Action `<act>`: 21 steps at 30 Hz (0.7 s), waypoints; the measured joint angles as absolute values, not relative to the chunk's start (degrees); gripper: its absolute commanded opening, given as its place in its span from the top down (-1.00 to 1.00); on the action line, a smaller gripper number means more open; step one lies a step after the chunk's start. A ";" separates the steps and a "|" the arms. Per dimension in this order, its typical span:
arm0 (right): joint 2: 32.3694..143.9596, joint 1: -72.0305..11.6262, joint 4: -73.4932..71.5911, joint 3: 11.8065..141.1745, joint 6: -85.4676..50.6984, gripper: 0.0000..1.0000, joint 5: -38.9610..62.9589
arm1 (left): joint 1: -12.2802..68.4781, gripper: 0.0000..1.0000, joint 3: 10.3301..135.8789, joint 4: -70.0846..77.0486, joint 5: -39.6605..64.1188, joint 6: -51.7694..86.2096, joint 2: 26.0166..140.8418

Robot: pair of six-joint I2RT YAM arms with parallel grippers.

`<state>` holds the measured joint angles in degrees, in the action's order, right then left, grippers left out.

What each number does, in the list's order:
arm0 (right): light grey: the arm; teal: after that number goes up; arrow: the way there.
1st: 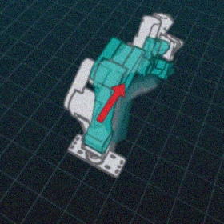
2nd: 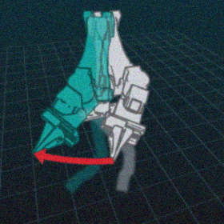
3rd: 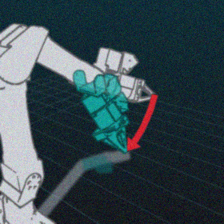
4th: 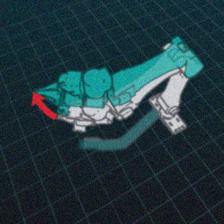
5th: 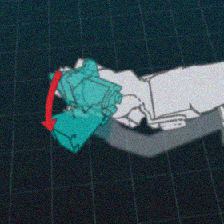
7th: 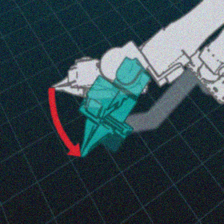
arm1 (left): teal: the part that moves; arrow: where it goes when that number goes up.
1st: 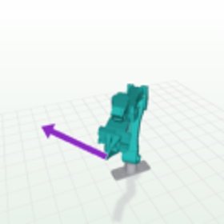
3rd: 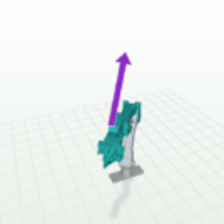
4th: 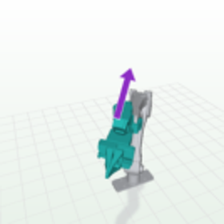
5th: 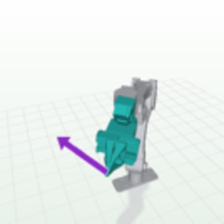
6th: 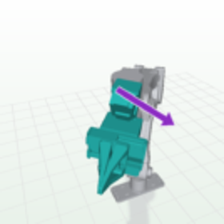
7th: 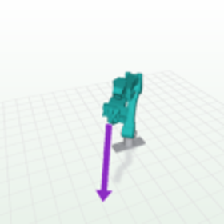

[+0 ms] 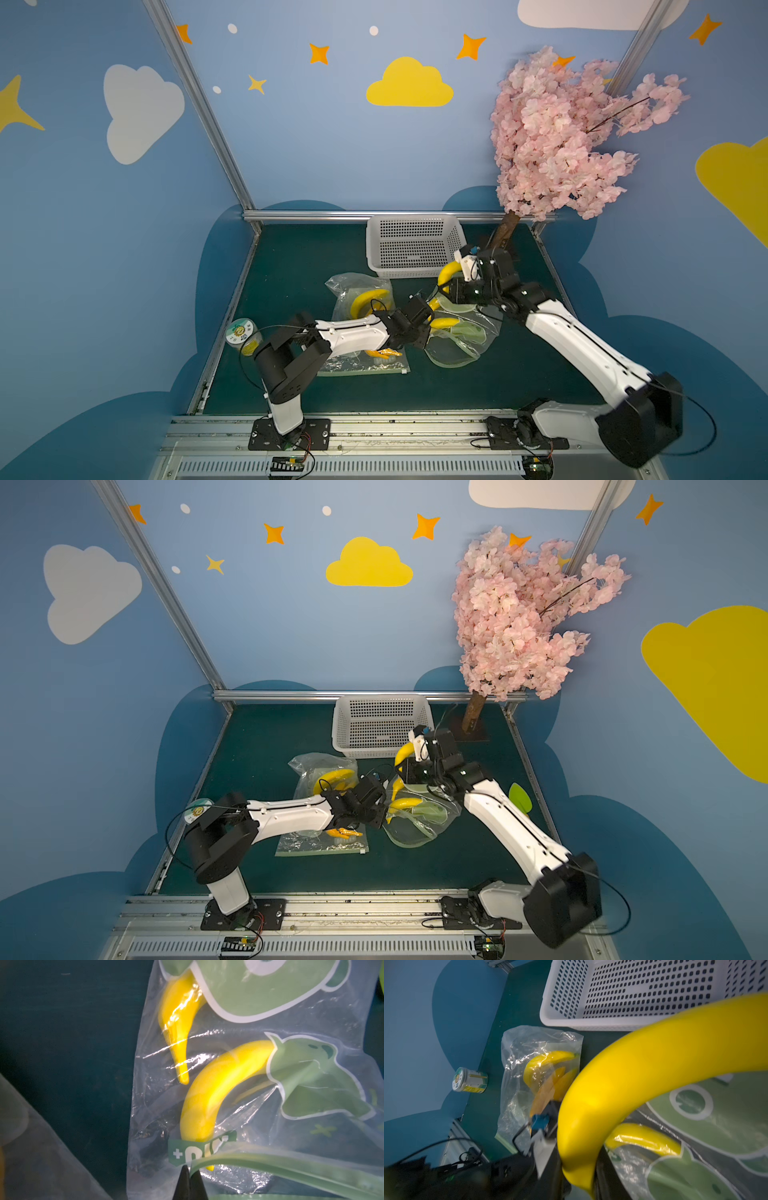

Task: Open the zip-top bag and take out the banana
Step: Place the banana in the basket.

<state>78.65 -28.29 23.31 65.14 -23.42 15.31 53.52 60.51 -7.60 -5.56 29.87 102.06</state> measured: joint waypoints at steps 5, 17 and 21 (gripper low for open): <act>96.47 -24.88 19.38 80.36 -20.40 0.89 16.47 | 53.52 0.94 60.58 -5.58 -2.70 28.64 102.04; 116.84 -22.37 24.60 98.19 -19.70 0.46 20.53 | 53.47 0.94 59.96 -2.07 -0.62 28.34 100.53; 117.03 -22.37 25.80 98.19 -19.97 0.22 20.64 | 53.41 0.94 59.86 -1.83 -0.16 28.34 100.53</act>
<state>117.03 -22.37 25.80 98.19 -19.97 20.64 53.41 59.86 -1.83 -0.16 28.34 100.53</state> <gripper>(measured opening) 0.351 0.050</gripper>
